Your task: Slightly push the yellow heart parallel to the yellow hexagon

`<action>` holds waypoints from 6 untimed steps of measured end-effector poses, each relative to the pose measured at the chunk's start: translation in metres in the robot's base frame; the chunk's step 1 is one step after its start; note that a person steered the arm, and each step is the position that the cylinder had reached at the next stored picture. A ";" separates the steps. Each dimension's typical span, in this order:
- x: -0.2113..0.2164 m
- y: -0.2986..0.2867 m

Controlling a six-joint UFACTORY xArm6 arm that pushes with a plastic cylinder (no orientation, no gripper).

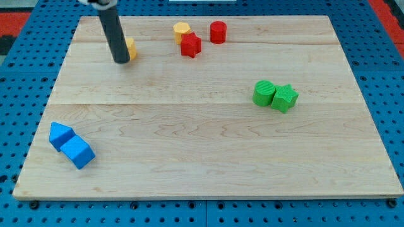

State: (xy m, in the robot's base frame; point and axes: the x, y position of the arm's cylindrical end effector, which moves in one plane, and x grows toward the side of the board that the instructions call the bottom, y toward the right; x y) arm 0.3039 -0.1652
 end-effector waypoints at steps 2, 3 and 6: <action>-0.012 -0.033; -0.026 -0.051; -0.045 0.005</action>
